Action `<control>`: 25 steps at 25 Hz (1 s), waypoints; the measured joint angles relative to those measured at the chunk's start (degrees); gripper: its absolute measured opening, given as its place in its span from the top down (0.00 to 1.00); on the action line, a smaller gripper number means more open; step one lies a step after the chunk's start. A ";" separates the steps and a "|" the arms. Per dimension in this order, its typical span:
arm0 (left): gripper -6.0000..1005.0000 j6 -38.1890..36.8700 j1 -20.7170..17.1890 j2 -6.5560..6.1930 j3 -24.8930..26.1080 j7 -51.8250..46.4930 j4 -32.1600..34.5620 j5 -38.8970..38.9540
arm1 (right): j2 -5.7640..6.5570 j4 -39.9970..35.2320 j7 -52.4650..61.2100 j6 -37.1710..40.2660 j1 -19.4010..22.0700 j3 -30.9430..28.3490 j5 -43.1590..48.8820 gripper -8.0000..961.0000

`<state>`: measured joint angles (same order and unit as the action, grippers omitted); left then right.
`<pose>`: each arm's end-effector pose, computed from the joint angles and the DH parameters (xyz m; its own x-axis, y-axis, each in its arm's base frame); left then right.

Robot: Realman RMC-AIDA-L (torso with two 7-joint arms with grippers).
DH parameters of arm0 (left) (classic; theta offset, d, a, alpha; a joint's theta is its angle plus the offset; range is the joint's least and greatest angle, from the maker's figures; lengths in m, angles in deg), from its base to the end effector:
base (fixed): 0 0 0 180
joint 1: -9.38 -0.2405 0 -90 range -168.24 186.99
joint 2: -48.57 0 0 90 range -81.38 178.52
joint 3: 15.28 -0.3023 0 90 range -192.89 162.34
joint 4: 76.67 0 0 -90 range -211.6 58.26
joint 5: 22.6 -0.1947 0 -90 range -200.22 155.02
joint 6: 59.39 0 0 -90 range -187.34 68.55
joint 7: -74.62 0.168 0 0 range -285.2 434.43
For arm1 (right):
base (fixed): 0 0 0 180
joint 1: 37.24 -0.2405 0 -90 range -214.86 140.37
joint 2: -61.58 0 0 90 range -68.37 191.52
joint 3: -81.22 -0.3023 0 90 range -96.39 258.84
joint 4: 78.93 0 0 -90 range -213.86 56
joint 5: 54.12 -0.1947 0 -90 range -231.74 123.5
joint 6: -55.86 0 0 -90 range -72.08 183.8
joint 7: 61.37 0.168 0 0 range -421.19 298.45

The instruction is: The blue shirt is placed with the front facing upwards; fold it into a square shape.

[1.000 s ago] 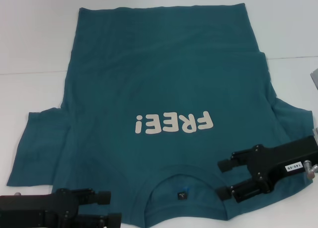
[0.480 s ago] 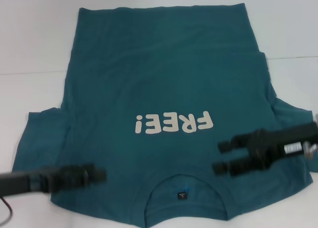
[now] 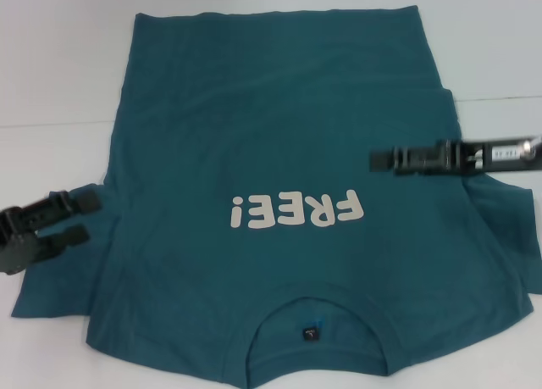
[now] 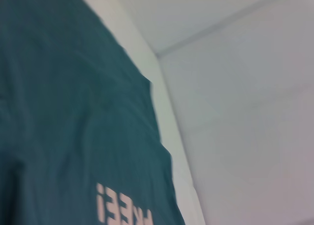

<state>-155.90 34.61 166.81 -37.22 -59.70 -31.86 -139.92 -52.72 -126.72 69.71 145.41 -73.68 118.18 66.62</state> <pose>-0.3174 0.3303 0.0209 -0.0519 0.8110 0.5828 0.9176 -0.1916 0.3483 0.2595 0.4004 0.0203 0.3717 -0.7942 -0.4806 -0.8893 -0.4532 0.0610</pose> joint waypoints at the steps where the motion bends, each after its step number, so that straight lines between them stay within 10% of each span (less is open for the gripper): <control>1: 0.10 1.32 0.06 -0.39 0.19 -1.52 -1.03 0.00 | 0.27 0.60 2.84 -2.04 -0.17 -0.02 0.00 0.07; 25: 0.10 28.90 0.23 -1.81 -0.90 -7.45 -8.77 -1.47 | 2.90 7.52 9.50 -12.39 -2.74 -0.16 -0.04 0.07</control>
<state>-127.00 34.85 165.00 -38.12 -67.16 -40.63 -141.39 -49.82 -119.20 79.21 133.02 -76.42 118.02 66.58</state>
